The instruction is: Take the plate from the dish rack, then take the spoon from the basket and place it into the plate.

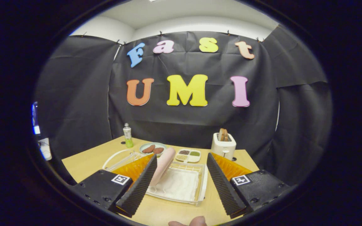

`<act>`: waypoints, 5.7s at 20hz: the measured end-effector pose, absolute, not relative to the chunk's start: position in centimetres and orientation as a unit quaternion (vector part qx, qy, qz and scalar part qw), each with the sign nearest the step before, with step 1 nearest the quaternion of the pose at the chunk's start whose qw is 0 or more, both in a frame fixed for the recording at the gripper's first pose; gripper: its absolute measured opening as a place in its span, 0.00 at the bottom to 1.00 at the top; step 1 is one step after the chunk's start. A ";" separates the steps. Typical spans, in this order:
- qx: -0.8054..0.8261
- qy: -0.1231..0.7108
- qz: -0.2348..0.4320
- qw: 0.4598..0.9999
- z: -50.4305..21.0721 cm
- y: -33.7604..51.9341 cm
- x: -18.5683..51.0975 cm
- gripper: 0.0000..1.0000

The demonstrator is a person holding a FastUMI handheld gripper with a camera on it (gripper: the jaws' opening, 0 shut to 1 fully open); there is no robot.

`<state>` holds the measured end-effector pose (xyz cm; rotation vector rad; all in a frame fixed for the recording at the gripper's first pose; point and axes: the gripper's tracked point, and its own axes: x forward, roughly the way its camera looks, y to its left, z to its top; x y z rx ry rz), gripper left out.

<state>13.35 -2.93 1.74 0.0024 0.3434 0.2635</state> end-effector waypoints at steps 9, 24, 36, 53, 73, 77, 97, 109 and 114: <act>0.010 0.350 0.159 0.923 0.4 2.2 20.4 1.00; 0.104 0.576 0.085 0.806 -10.9 5.6 25.4 0.86; 0.097 0.586 0.012 0.804 -11.3 5.2 24.5 0.41; 0.055 0.518 0.004 0.853 -4.0 4.0 20.2 0.34; 0.295 0.547 0.087 0.779 -17.5 -3.8 2.5 0.34; 0.297 0.561 0.098 0.766 -19.7 -2.3 2.2 0.33; 0.304 0.535 0.105 0.781 -19.8 -2.2 3.9 0.57; 0.217 0.365 0.033 0.905 -13.4 -14.8 4.3 0.81; 0.098 0.226 -0.037 0.969 -10.4 -22.9 5.8 0.83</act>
